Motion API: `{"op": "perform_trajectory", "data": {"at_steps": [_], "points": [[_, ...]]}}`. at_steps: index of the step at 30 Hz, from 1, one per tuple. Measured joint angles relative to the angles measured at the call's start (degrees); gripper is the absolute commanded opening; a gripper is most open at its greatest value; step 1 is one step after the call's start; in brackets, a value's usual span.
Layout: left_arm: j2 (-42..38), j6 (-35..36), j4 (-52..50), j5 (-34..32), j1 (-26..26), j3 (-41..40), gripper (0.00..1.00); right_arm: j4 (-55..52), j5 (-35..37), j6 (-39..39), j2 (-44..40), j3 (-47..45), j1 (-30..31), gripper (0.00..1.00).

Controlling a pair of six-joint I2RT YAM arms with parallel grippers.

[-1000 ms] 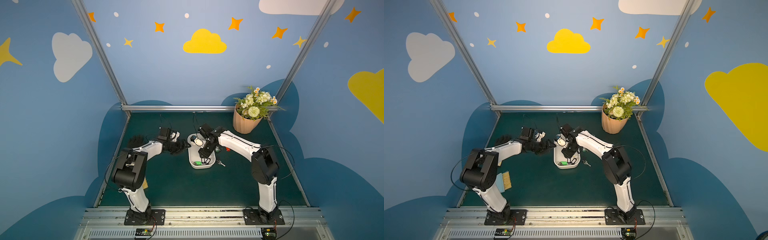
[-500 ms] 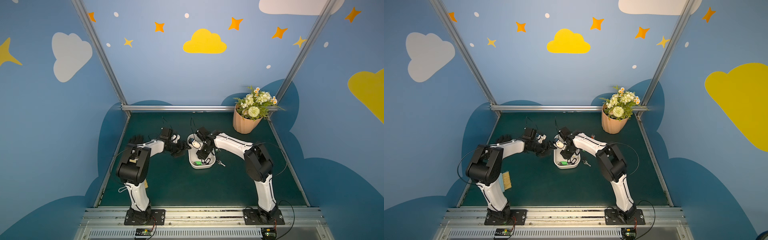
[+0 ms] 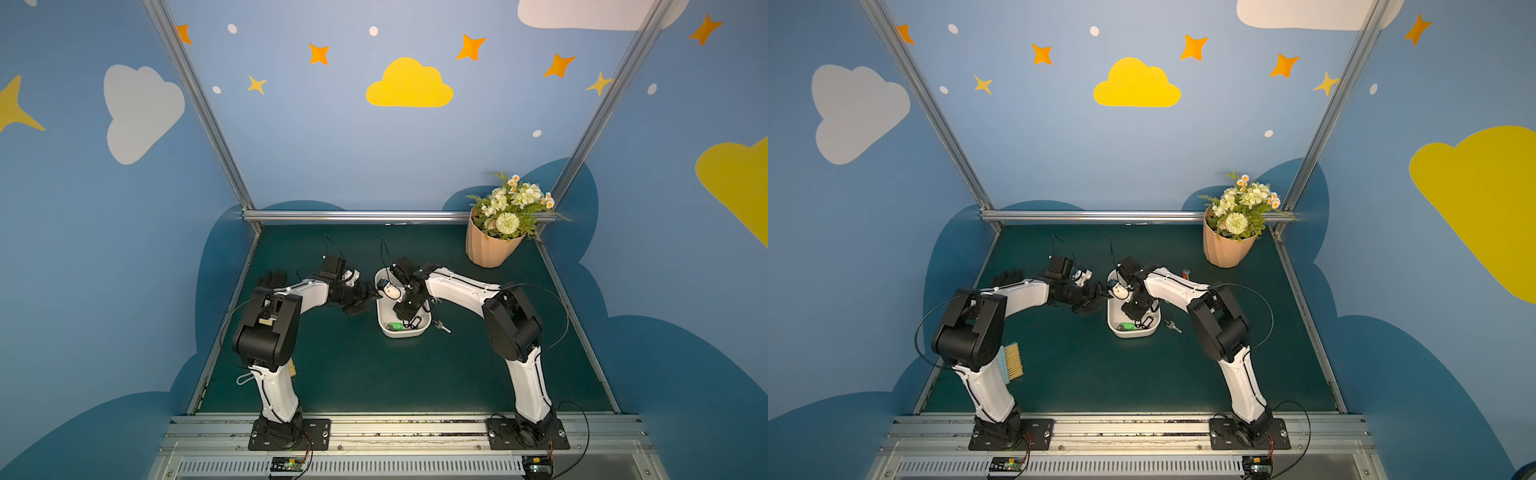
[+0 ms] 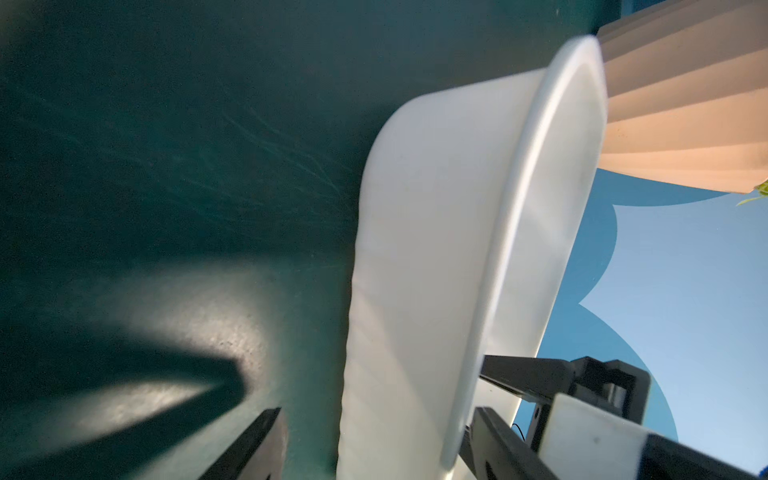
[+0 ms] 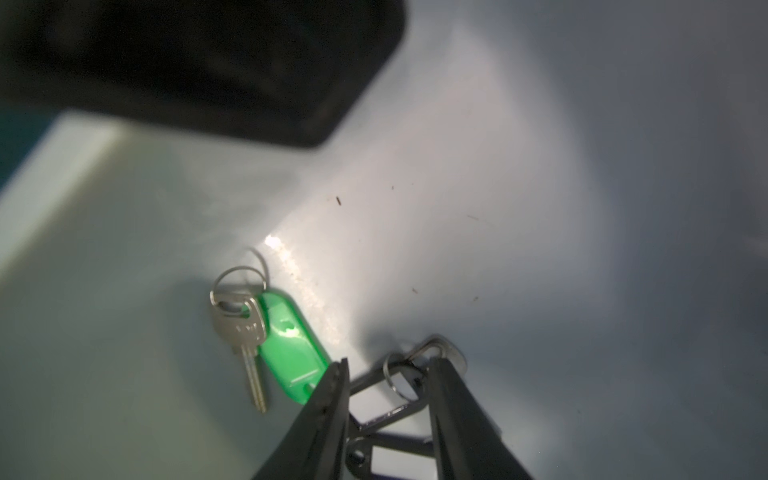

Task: Take the keys out of the storage box
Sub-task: Pick up the key from the storage box.

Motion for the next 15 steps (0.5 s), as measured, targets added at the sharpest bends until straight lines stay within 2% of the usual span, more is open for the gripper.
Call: {"op": "perform_trajectory", "data": {"at_steps": [7,13,15], "points": [[0.0,0.0,0.0,-0.2,0.0,-0.2,0.76,0.2,0.9,0.0,0.5,0.0,-0.3,0.18],[0.0,0.0,0.0,-0.2,0.0,-0.2,0.76,0.5,1.5,0.2,0.5,0.0,-0.6,0.0],[0.0,0.0,0.0,-0.2,0.0,-0.2,0.76,0.7,1.7,0.2,0.5,0.0,-0.7,0.0]]}}
